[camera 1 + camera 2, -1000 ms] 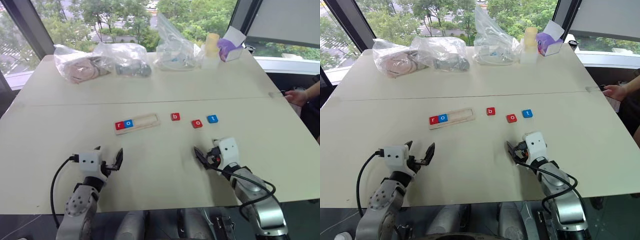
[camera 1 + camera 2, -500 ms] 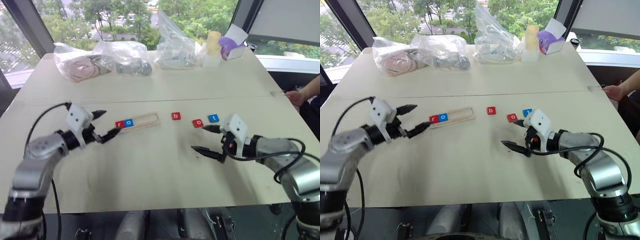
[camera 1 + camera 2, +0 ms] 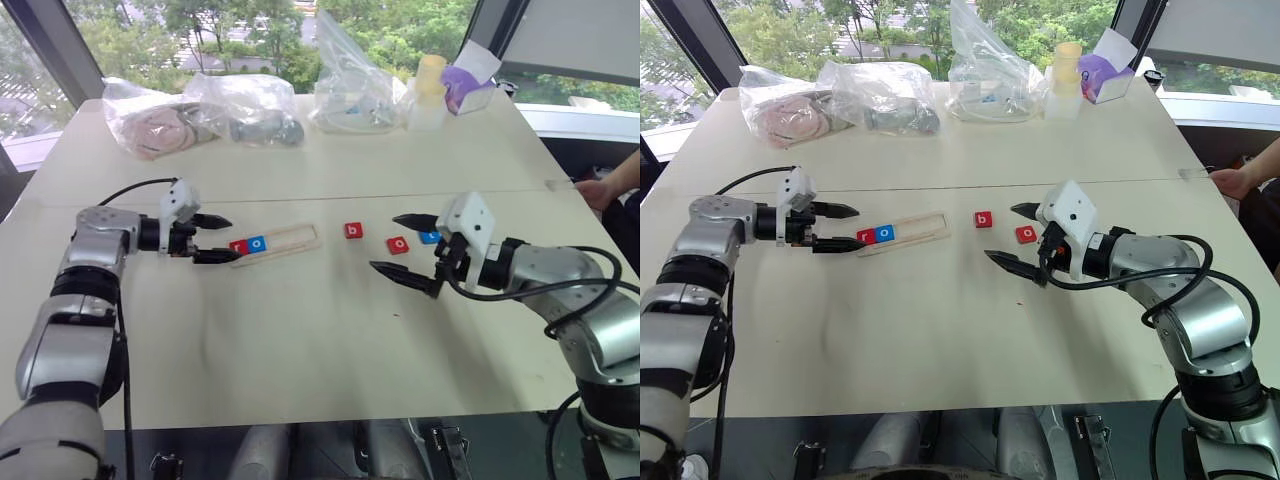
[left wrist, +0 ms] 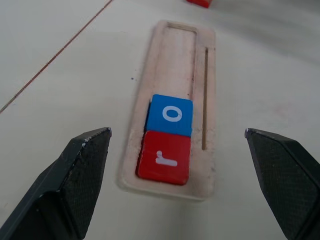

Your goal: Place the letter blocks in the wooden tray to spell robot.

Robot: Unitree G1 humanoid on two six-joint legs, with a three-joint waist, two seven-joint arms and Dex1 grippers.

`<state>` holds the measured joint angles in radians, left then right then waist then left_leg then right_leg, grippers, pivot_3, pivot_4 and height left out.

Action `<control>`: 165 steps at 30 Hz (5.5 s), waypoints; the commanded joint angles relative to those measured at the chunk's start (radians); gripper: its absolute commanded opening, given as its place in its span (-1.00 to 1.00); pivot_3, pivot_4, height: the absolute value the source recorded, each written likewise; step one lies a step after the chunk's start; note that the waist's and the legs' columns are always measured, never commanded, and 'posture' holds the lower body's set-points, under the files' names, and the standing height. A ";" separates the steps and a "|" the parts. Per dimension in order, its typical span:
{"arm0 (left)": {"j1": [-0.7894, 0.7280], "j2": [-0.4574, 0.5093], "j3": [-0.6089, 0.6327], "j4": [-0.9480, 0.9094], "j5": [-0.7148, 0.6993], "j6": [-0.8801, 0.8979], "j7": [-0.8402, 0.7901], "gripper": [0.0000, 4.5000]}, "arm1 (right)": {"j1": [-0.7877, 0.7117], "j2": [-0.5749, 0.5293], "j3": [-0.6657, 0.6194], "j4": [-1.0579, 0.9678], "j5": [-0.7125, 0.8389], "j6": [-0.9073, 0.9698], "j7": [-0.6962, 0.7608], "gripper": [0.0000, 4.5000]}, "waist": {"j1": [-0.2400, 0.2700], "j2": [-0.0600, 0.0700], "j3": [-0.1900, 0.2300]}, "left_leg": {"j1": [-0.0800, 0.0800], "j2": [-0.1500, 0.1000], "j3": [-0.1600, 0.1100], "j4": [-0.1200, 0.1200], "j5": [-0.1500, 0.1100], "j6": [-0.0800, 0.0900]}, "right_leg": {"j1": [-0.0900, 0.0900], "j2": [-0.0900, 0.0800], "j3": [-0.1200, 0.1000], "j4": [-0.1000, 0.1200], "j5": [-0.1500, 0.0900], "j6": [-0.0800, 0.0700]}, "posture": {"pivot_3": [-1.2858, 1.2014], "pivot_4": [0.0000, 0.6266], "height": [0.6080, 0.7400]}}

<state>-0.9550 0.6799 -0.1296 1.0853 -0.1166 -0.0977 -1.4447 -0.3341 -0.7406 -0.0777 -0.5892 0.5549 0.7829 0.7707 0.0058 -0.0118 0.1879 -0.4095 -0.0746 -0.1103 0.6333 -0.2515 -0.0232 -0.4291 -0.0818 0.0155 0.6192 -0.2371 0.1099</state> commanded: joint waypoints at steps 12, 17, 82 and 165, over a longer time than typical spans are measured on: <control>-0.077 -0.036 -0.017 0.176 0.176 -0.201 0.018 1.00 | 0.055 -0.096 -0.067 -0.148 0.152 0.098 -0.012 0.98 | -0.001 -0.002 0.001 | 0.000 0.000 0.000 0.013 -0.001 0.001 | 0.001 0.000 0.000 0.011 0.000 0.000 | 0.03 -0.52 1.00; -0.069 -0.051 -0.011 0.197 0.207 -0.241 0.088 1.00 | 0.053 -0.106 -0.071 -0.157 0.166 0.105 -0.028 0.98 | 0.001 -0.002 0.001 | 0.000 0.000 0.000 0.015 -0.001 0.001 | 0.002 0.000 0.000 0.012 0.000 0.001 | 0.03 -0.52 1.00; 0.656 -0.074 -0.152 -1.077 0.139 0.243 0.160 0.37 | 0.041 -0.078 0.019 -0.168 0.135 0.081 -0.154 1.00 | 0.005 0.002 -0.004 | 0.017 -0.001 0.000 0.011 -0.003 0.004 | 0.020 -0.005 0.002 0.005 -0.001 -0.001 | 0.03 -0.52 1.00; 0.730 0.064 0.171 -1.347 -0.428 0.564 0.370 1.00 | 0.093 0.403 -0.150 -0.080 0.043 0.831 -0.729 -0.51 | -0.022 0.005 -0.006 | 0.013 0.004 0.002 -0.001 0.003 -0.004 | 0.004 0.003 0.006 0.011 0.001 -0.007 | 0.03 -0.52 1.00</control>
<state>-0.2112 0.7425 0.0399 -0.2576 -0.5496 0.4838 -1.0681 -0.2590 -0.3548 -0.2066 -0.6636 0.5619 1.6058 0.1032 -0.0167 -0.0070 0.1817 -0.3964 -0.0710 -0.1082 0.6321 -0.2485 -0.0277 -0.4245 -0.0789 0.0215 0.6307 -0.2358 0.1028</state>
